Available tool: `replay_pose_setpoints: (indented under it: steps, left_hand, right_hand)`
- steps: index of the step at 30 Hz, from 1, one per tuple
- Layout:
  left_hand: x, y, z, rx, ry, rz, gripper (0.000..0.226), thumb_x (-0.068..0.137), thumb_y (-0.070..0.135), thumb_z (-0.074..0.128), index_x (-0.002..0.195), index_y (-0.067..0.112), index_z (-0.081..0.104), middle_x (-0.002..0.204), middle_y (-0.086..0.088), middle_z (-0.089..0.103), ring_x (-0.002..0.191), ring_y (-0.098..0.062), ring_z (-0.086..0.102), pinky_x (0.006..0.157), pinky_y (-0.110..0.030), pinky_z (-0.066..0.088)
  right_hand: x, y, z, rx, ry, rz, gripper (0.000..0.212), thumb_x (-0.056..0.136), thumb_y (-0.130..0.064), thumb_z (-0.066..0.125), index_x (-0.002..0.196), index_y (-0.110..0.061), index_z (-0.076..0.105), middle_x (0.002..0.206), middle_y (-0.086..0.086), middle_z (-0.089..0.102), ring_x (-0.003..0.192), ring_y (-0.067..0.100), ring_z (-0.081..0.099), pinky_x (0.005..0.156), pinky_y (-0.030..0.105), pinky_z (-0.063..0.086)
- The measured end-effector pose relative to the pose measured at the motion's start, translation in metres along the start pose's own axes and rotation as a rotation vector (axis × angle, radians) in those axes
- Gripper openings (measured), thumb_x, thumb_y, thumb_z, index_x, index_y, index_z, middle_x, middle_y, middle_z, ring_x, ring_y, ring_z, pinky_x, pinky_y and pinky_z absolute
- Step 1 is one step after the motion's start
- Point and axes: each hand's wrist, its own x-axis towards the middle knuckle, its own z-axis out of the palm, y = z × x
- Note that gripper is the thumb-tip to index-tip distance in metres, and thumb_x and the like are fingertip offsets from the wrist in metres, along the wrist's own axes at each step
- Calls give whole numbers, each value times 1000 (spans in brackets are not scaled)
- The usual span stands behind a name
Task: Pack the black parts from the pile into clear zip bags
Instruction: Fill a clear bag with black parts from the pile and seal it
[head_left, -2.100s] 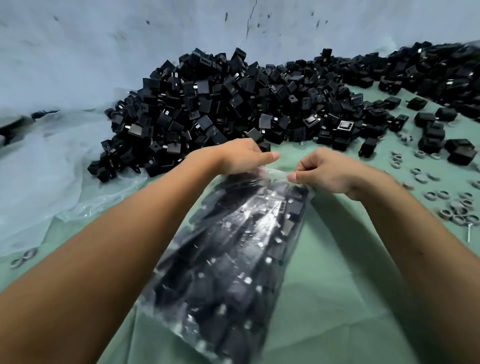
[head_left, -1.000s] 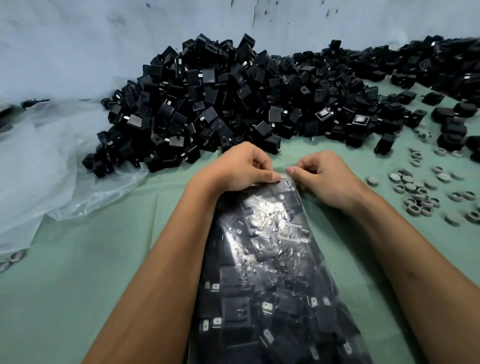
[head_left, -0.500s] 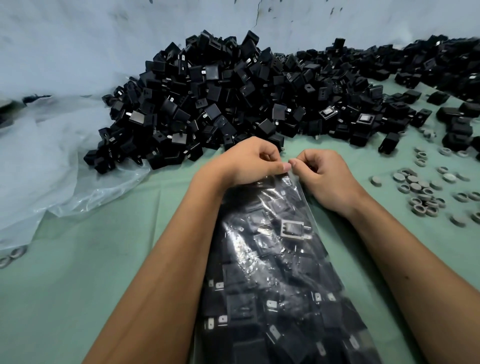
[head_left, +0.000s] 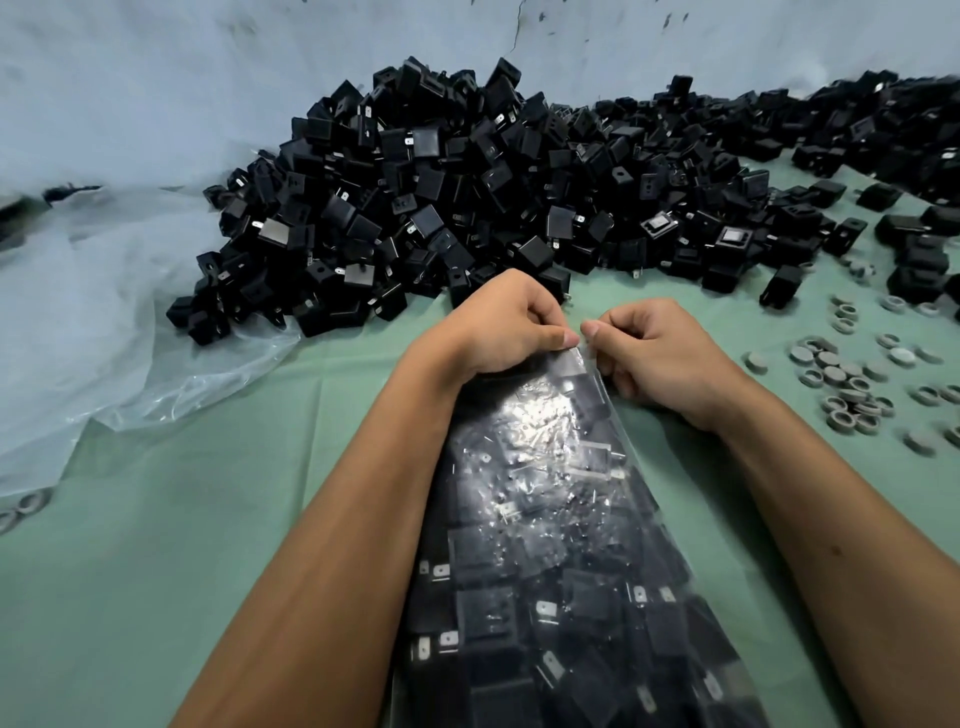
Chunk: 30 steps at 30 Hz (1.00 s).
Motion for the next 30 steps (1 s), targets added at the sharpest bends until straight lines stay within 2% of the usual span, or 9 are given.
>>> replay_pose_setpoints:
  steps: [4,7,10,14,22,27,30]
  left_hand:
    - [4,-4,2,13,29,-1,18,89,20,80,73,12,76,56,1,65,46,-6,50,47,-17,39]
    - [6,-7,4,-20,35,-19,18,87,20,82,70,14,77,57,-2,65,47,-7,50,48,-19,40]
    - [7,-10,6,-50,40,-41,19,86,19,83,72,9,76,54,0,63,44,-7,47,47,-18,39]
    - [9,-11,7,-94,49,-52,17,85,14,83,71,9,75,49,5,62,40,-2,46,43,-15,37]
    - [11,-12,8,-98,62,-57,20,83,16,85,66,15,75,52,1,63,43,-6,46,45,-17,38]
    - [14,-12,4,-7,29,-24,16,85,19,84,74,11,74,68,-15,71,57,-12,55,58,-23,45]
    - [14,-8,2,50,-8,-4,17,86,21,83,80,8,74,70,-15,73,54,-10,57,53,-20,44]
  right_hand:
    - [-1,-1,-3,64,-63,55,35,101,-24,67,68,-11,67,46,-2,55,37,10,45,38,18,32]
    - [0,0,-4,114,-74,85,34,99,-22,70,66,-13,68,43,-1,52,33,8,37,36,15,25]
    - [1,-1,-3,145,-69,114,40,99,-20,70,59,-16,66,41,-1,49,29,7,31,34,13,21]
    - [1,-3,-2,135,-58,127,35,99,-17,68,66,-9,63,39,-2,47,28,6,29,34,12,20]
    - [0,-5,0,149,-52,117,34,102,-12,63,69,-7,60,38,-7,47,28,3,32,32,12,23]
    - [-3,-4,2,122,-25,72,38,103,-15,63,65,-10,61,38,-6,48,28,3,33,33,13,24]
    - [-2,-4,1,116,-25,76,39,104,-18,62,66,-9,63,39,-3,50,27,4,33,32,13,24]
